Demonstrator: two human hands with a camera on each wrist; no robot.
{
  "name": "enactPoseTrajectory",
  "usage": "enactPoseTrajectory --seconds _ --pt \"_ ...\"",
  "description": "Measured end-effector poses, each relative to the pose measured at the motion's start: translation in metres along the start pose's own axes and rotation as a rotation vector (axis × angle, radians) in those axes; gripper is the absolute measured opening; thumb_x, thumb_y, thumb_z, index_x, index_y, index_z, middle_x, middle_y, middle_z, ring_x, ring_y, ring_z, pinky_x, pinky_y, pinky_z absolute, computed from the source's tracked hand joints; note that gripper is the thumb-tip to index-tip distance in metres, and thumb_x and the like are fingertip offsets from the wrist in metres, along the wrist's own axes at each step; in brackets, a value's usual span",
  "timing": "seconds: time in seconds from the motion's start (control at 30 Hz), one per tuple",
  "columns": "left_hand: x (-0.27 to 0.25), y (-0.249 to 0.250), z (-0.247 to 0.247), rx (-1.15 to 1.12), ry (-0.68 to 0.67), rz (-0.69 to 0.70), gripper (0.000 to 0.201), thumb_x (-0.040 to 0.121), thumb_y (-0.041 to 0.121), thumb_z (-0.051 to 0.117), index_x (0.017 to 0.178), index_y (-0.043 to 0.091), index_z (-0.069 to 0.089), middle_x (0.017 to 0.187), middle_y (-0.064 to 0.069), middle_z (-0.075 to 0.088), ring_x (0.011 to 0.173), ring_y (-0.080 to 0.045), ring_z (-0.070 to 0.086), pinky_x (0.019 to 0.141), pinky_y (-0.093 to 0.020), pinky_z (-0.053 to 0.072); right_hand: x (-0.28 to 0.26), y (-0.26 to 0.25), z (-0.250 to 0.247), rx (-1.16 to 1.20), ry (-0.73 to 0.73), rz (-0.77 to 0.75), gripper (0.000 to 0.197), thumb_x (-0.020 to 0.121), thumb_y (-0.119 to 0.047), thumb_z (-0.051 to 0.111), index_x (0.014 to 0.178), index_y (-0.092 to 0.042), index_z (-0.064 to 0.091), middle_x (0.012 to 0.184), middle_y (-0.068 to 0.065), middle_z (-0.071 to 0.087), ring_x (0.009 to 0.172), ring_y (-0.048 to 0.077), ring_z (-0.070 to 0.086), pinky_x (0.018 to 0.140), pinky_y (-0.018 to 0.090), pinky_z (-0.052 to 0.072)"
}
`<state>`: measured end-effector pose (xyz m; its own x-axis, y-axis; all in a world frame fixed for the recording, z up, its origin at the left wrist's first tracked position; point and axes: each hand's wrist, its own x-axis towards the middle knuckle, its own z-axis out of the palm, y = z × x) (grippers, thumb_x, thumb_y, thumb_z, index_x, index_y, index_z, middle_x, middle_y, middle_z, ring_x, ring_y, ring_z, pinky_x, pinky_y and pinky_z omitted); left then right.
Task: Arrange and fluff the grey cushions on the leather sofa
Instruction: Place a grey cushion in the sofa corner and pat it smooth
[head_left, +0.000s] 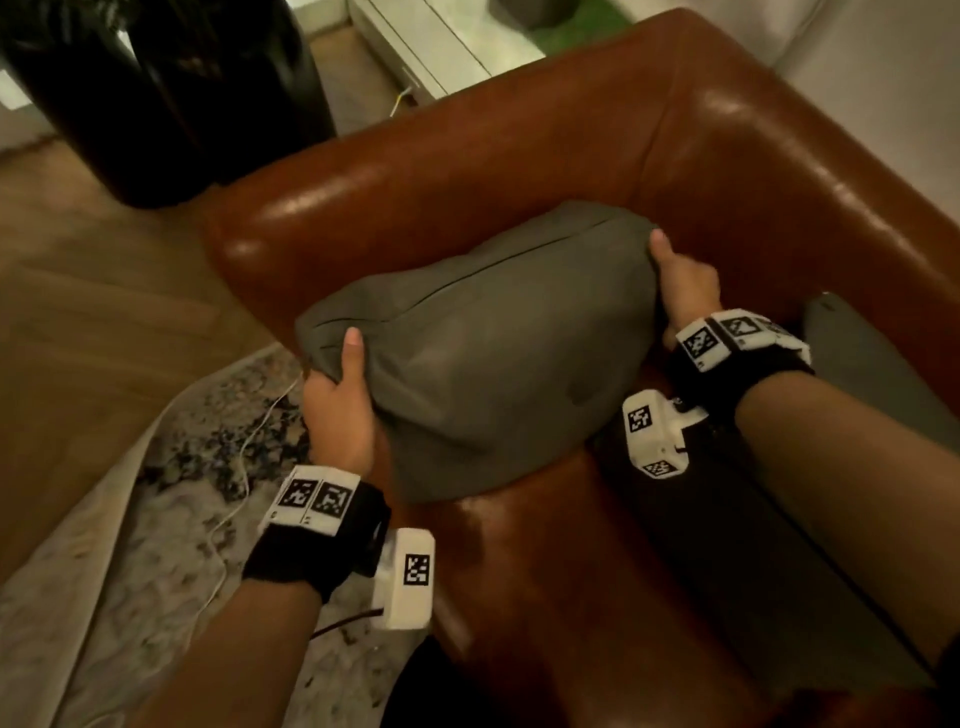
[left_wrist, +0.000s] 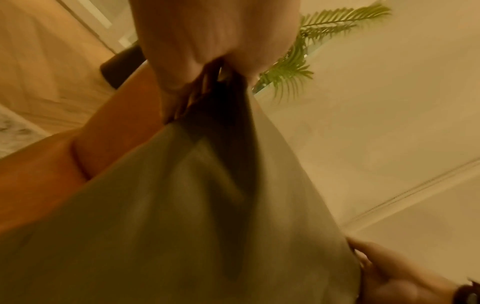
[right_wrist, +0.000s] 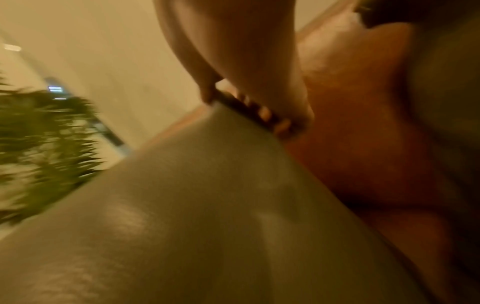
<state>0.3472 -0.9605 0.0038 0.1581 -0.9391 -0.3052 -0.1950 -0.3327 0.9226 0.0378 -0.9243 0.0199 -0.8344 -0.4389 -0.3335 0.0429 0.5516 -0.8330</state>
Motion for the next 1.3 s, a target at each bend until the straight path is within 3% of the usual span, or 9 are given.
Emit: enactPoseTrajectory --seconds 0.1,0.17,0.37,0.53,0.7,0.87,1.03,1.17,1.3 --pt "0.003 0.004 -0.013 0.152 0.109 0.150 0.052 0.097 0.043 0.047 0.065 0.003 0.052 0.065 -0.011 0.055 0.061 -0.021 0.053 0.055 -0.031 0.030 -0.003 -0.020 -0.006 -0.110 0.099 -0.346 0.029 0.092 -0.028 0.063 0.112 -0.009 0.070 0.098 0.000 0.068 0.093 0.009 0.062 0.081 0.011 0.045" --pt "0.008 0.001 -0.022 0.163 0.135 0.162 0.050 0.097 0.042 0.048 0.062 0.005 0.052 0.059 -0.004 0.051 0.055 -0.012 0.047 0.053 -0.031 0.028 -0.009 -0.017 -0.009 -0.099 0.078 -0.422 0.030 0.092 -0.025 0.065 0.116 -0.008 0.067 0.101 -0.003 0.065 0.093 0.006 0.061 0.085 0.013 0.046" --pt "0.029 -0.017 -0.018 0.057 0.102 -0.012 0.054 0.087 0.045 0.063 0.119 0.003 0.058 0.115 -0.013 0.064 0.106 -0.026 0.060 0.086 -0.034 0.047 -0.011 0.012 0.004 -0.122 0.077 -0.190 0.034 0.089 -0.031 0.068 0.115 -0.009 0.065 0.094 0.001 0.066 0.100 0.019 0.065 0.093 0.031 0.049" --pt "-0.020 0.003 -0.012 0.315 0.122 0.467 0.054 0.099 0.032 0.043 0.145 0.010 0.025 0.155 -0.010 0.021 0.144 -0.016 0.015 0.116 -0.029 0.015 -0.065 0.011 0.007 -0.234 0.077 -0.697 0.039 0.097 -0.023 0.054 0.133 -0.011 0.046 0.136 0.007 0.048 0.131 0.017 0.041 0.112 0.032 0.030" --pt "-0.070 -0.063 0.041 0.923 -0.324 0.958 0.060 0.095 0.025 0.041 0.149 0.011 0.020 0.158 -0.002 0.015 0.145 -0.026 0.011 0.118 -0.046 0.004 -0.110 0.079 0.046 -0.759 -0.294 -1.282 0.042 0.101 -0.027 0.036 0.141 -0.014 0.040 0.151 0.007 0.038 0.144 0.023 0.023 0.119 0.043 -0.001" --pt "-0.012 -0.071 0.050 1.136 -0.308 0.958 0.061 0.096 0.053 0.035 0.149 0.024 0.023 0.155 0.005 0.021 0.142 -0.025 0.018 0.116 -0.044 0.007 -0.068 0.075 0.073 -1.016 -0.248 -1.323 0.052 0.102 -0.040 0.033 0.151 -0.025 0.027 0.157 -0.001 0.024 0.145 0.019 0.021 0.119 0.044 0.002" --pt "0.055 -0.060 0.012 1.206 -0.110 0.892 0.065 0.094 0.064 0.020 0.151 0.035 0.005 0.157 0.006 0.005 0.146 -0.025 0.001 0.116 -0.047 -0.003 0.003 0.043 0.062 -0.970 -0.096 -0.985 0.054 0.102 -0.048 0.015 0.154 -0.033 0.012 0.163 -0.001 0.013 0.150 0.020 0.008 0.118 0.050 -0.004" --pt "0.032 -0.058 0.006 1.063 0.071 0.675 0.065 0.099 0.049 0.019 0.150 0.021 -0.011 0.158 -0.006 -0.004 0.146 -0.032 -0.003 0.117 -0.056 0.002 -0.002 0.055 0.043 -0.898 -0.050 -0.867 0.057 0.102 -0.046 0.009 0.155 -0.025 0.009 0.164 -0.001 0.010 0.150 0.018 -0.001 0.118 0.058 -0.004" --pt "-0.010 -0.050 0.057 1.016 -0.109 0.811 0.059 0.097 0.058 0.017 0.149 0.040 -0.004 0.159 -0.001 0.003 0.140 -0.050 -0.001 0.100 -0.079 0.001 -0.045 0.072 0.051 -0.856 -0.192 -1.003 0.057 0.100 -0.057 0.014 0.153 -0.039 0.007 0.161 -0.003 0.006 0.149 0.030 -0.003 0.110 0.069 -0.008"
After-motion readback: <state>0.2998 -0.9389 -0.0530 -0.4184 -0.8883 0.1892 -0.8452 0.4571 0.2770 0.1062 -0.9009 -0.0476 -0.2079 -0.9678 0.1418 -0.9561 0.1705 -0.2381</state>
